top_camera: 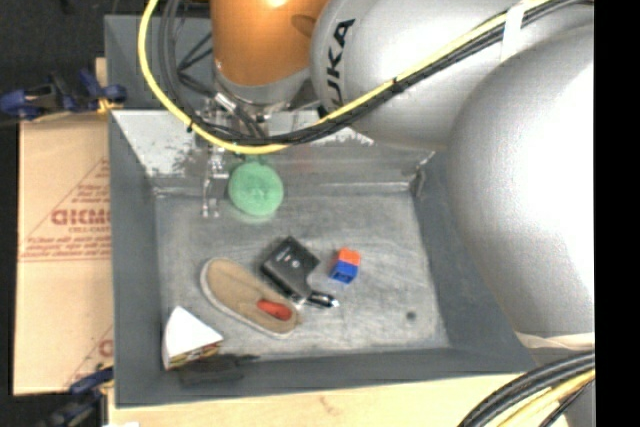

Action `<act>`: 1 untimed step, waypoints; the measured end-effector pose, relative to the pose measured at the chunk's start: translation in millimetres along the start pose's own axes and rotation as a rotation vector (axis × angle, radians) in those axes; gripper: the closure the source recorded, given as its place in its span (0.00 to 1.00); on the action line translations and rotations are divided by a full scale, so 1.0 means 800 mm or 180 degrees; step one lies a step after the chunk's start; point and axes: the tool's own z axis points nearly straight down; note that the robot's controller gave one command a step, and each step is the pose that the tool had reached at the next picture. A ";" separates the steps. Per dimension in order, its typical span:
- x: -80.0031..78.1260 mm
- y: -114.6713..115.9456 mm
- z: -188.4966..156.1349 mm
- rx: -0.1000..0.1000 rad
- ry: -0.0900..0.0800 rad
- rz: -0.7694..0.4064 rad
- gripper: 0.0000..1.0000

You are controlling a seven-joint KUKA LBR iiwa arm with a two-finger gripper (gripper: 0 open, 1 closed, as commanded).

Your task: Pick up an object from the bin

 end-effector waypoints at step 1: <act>-0.002 -0.001 -0.007 -0.0006 -0.0028 0.0010 0.00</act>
Offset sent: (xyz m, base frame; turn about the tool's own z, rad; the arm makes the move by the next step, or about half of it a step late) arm -0.0621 -0.0018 -0.1306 -0.0396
